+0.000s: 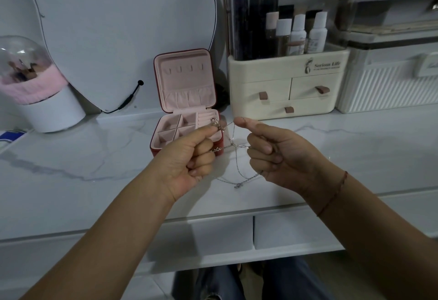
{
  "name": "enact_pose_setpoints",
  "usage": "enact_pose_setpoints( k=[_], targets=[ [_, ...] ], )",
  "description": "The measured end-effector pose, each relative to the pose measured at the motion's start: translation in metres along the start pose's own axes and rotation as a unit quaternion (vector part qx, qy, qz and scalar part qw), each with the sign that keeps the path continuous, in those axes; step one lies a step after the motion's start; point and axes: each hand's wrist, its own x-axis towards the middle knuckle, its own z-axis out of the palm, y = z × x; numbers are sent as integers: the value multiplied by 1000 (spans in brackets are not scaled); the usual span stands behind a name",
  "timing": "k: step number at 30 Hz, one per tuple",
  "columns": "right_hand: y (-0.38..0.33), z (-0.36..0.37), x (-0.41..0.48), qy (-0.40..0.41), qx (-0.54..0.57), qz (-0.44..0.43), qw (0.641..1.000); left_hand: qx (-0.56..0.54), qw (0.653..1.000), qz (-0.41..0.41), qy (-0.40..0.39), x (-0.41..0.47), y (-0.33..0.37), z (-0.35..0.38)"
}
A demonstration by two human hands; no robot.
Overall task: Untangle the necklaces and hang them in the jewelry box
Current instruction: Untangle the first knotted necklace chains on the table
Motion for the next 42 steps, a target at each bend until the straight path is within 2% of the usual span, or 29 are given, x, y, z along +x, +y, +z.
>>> enact_pose_setpoints(
  k=[5,10,13,18,23,33,37,42],
  targets=[
    [-2,0,-1,1,8,-3,1000,-25,1000,9,-1,-1,3,-2],
    [-3,0,-1,-5,12,-2,1000,3,1000,9,6,-1,5,-5],
    [-4,1,-2,-8,9,0,1000,69,998,7,-6,-1,5,-8],
    [-5,2,-3,-12,6,12,1000,224,975,5,-4,-8,9,-5],
    [-6,4,-5,-20,2,20,1000,275,961,7,-8,-9,9,-4],
    [-6,1,-8,-45,27,16,999,197,980,24,15,-8,8,0],
    [-4,4,-10,-11,-39,28,999,104,994,35,-8,-7,10,-1],
    [0,10,-12,35,-136,38,989,72,996,38,-35,-9,11,4]
  ],
)
